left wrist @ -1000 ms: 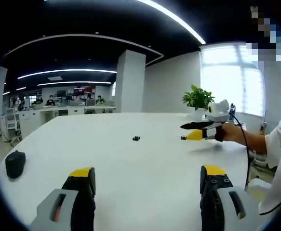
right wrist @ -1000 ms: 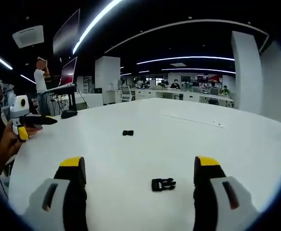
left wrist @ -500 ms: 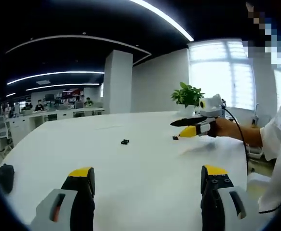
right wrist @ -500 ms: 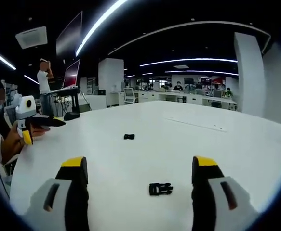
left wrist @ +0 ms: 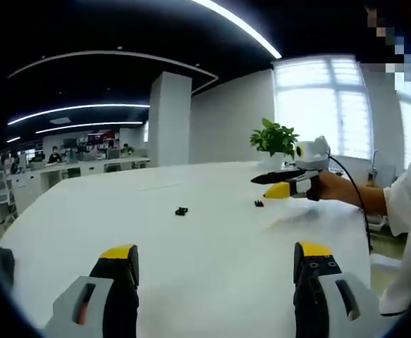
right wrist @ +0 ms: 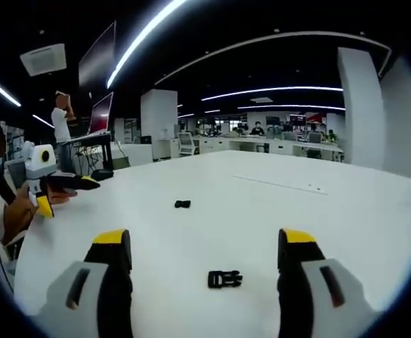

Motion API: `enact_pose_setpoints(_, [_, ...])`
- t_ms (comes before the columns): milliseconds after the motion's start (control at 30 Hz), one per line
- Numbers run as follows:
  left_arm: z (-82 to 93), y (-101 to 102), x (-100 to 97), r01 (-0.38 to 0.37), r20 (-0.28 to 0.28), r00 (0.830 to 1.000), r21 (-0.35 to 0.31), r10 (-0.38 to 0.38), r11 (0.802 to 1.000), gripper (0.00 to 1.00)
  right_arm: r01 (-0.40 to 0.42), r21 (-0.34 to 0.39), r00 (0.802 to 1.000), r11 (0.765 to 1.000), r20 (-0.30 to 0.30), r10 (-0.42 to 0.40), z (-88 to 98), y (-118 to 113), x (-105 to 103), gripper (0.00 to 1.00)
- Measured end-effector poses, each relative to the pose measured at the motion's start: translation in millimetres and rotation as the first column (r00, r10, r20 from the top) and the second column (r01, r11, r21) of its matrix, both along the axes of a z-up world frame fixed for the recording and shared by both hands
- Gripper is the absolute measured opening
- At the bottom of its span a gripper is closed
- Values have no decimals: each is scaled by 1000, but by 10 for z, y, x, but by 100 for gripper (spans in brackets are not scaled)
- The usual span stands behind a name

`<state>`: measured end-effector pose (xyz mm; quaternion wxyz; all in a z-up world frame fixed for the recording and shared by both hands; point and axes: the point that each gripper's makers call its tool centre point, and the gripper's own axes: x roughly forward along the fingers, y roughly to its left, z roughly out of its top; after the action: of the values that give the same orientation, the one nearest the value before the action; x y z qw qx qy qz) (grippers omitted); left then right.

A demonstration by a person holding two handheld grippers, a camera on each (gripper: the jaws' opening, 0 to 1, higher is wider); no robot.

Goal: Snap the two parts of the plastic buckle together until the buckle closes and remains connected.

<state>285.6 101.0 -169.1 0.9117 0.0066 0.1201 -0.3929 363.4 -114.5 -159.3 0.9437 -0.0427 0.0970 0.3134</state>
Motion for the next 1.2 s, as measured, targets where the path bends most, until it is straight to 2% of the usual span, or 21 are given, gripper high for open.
enact_pose_setpoints(433, [5, -78, 119, 18, 10, 1000, 30, -19, 999, 93, 28, 16, 1000, 999, 7, -28, 42, -155, -7, 84])
enact_pose_setpoints(833, [-68, -117, 223, 12, -14, 1000, 40, -12, 999, 93, 27, 26, 999, 999, 32, -28, 117, -239, -59, 82])
enact_pose_setpoints(1200, [-16, -166, 323, 31, -6, 1000, 44, -31, 999, 92, 26, 17, 999, 1000, 46, -26, 136, -310, -122, 82])
